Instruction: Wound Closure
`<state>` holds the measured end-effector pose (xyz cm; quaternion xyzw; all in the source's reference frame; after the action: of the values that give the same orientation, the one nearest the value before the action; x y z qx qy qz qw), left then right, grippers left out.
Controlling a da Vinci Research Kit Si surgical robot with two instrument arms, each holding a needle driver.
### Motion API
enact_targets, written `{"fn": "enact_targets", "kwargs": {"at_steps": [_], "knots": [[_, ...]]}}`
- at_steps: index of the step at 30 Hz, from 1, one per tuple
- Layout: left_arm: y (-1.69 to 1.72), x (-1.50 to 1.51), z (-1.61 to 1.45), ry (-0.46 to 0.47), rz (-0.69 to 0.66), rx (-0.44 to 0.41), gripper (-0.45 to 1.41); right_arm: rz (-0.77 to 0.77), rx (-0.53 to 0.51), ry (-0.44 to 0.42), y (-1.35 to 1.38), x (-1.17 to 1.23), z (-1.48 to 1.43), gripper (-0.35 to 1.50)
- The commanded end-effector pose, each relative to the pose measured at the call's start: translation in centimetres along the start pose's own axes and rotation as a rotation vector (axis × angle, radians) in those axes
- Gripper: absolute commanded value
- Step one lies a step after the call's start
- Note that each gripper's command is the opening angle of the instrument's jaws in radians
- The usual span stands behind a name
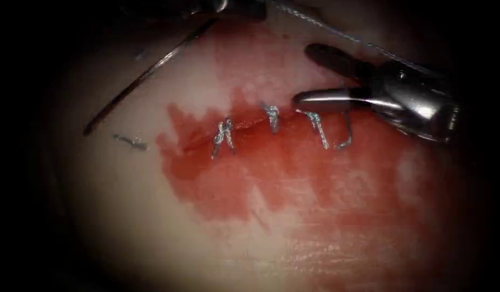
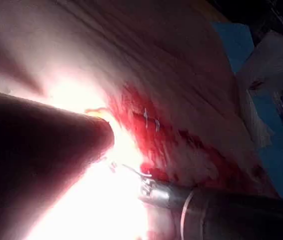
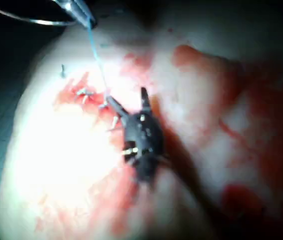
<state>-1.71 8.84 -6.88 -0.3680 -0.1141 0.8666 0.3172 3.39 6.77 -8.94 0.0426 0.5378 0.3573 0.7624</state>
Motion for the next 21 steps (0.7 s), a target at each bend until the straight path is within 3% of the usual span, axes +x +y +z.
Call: {"fn": "enact_targets", "kwargs": {"at_steps": [1,6,8,13,20,21], "knots": [[-0.12,0.04,0.07,-0.001,0.002,0.014,-0.35,-0.001,-0.008,0.0,0.03,-0.02,-0.09,1.48],[-0.58,-0.23,0.19,0.029,0.016,0.071,-0.35,-0.005,-0.065,0.019,0.23,-0.1,-0.74,1.46],[-0.71,-0.42,0.38,0.012,0.038,0.086,-0.35,-0.006,-0.088,0.018,0.36,-0.16,-1.05,1.45],[-0.83,-0.72,0.81,0.024,0.119,0.113,-0.3,-0.007,-0.144,0.002,0.54,-0.25,-1.5,1.45],[-0.92,-0.75,0.96,0.024,0.093,0.135,0.62,-0.004,-0.151,-0.002,0.47,-0.29,-1.64,1.46],[-0.89,-0.74,0.96,0.008,0.182,0.144,0.76,-0.003,-0.149,-0.002,0.46,-0.27,-1.63,1.46]]}}
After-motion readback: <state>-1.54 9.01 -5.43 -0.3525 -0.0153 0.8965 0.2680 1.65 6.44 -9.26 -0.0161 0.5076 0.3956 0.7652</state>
